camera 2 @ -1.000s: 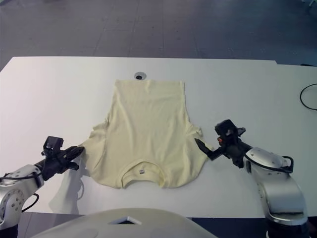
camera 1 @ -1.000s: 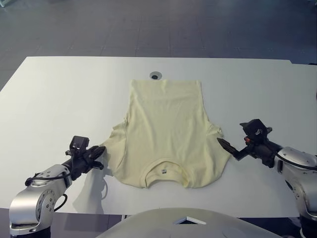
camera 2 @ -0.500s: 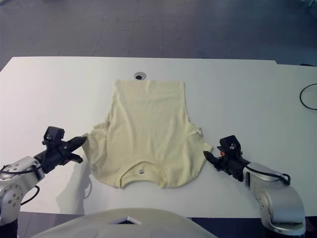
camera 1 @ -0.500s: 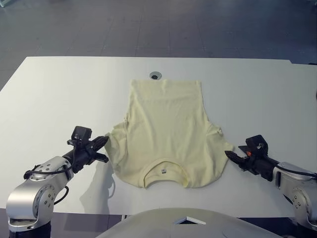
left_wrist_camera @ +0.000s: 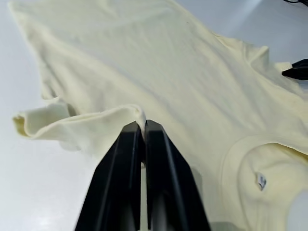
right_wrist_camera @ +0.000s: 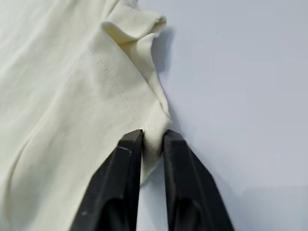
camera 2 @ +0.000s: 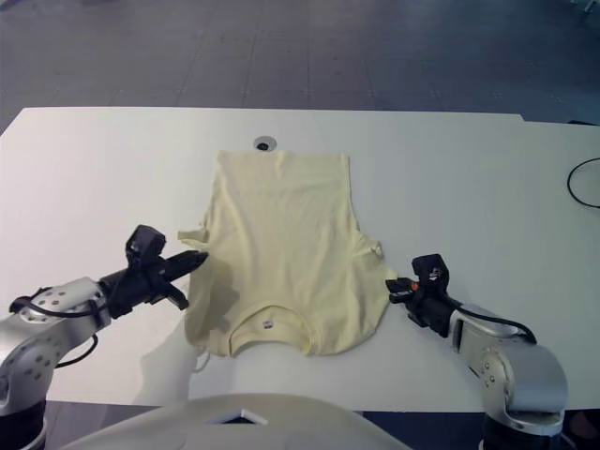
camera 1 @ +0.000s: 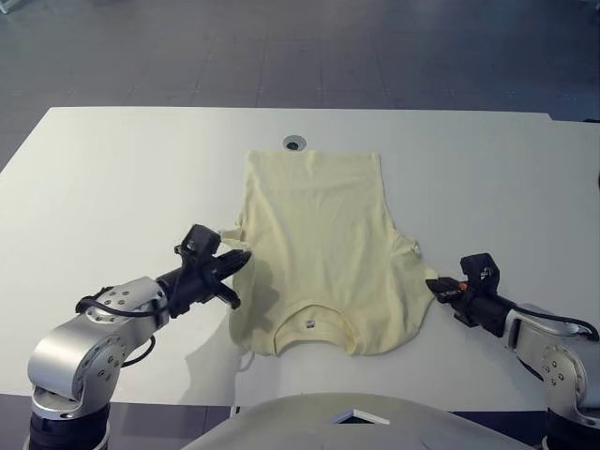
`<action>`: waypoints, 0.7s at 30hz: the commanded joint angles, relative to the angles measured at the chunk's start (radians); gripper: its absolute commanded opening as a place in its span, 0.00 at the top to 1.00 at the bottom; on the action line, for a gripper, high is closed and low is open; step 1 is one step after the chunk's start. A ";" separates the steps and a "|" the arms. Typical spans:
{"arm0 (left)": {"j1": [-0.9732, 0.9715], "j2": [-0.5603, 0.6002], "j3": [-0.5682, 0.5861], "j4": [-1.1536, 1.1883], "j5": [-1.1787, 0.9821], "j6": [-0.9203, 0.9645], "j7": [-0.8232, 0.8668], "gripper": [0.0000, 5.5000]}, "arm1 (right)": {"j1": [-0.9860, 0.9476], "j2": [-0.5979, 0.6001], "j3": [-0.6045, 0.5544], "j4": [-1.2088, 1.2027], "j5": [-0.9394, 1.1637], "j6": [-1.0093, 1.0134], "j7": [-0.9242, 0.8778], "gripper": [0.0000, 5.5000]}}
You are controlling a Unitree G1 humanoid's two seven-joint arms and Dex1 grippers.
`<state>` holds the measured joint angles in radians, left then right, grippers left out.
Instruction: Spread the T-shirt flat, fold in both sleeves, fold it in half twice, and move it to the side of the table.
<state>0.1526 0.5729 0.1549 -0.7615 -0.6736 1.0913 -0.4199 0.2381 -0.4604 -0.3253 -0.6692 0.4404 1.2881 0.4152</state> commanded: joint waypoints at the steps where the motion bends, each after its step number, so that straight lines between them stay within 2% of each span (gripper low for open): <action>1: 0.019 0.029 -0.056 -0.016 -0.002 0.004 -0.019 1.00 | -0.037 -0.014 -0.029 -0.039 0.034 0.047 -0.003 0.98; 9: -0.006 0.021 -0.176 0.025 0.056 -0.046 -0.012 1.00 | -0.114 -0.020 -0.030 -0.135 0.107 0.152 0.006 1.00; 21: -0.025 0.024 -0.159 0.036 0.058 -0.060 -0.007 0.60 | -0.185 -0.038 0.043 -0.250 0.199 0.248 0.019 1.00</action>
<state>0.1402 0.5781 -0.0190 -0.7265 -0.6224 1.0339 -0.4240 0.0727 -0.4830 -0.3036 -0.9022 0.6252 1.5231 0.4340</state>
